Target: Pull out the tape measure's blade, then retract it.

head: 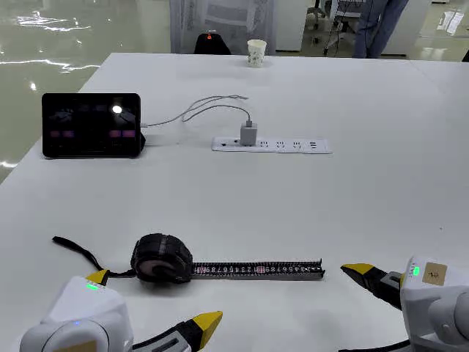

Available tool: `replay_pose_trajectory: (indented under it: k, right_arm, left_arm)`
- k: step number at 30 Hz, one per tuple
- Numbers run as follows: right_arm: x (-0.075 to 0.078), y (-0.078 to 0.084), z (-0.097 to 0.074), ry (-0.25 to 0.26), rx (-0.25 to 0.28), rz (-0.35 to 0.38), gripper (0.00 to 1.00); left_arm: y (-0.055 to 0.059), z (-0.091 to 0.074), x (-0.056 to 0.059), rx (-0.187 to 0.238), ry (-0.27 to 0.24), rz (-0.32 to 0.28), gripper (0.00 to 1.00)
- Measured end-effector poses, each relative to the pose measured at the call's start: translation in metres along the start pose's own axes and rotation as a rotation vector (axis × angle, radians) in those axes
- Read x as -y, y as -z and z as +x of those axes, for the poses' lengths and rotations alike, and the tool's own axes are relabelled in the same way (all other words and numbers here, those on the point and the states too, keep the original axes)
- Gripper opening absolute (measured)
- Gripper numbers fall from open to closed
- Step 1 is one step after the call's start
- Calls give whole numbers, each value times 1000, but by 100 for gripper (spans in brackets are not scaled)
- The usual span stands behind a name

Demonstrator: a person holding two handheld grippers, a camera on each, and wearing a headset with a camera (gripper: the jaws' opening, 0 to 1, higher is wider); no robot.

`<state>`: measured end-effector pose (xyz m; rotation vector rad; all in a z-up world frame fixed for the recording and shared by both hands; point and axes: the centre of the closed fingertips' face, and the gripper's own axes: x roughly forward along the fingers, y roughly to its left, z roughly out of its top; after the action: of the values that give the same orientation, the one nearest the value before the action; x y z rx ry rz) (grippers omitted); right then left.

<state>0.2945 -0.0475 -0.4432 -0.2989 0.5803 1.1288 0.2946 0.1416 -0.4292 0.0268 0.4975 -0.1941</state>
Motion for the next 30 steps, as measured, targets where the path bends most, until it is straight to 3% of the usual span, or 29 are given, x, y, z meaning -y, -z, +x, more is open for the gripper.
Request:
replay_pose_trajectory:
  k: [21,30]
  right_arm:
    - [33,6,8,-50,-68,-137,86]
    - [51,8,14,-76,-100,-206,75]
  left_arm:
    - [-8,30,-12,10,-19,-25,99]
    - [-9,43,-18,8,-25,-32,99]
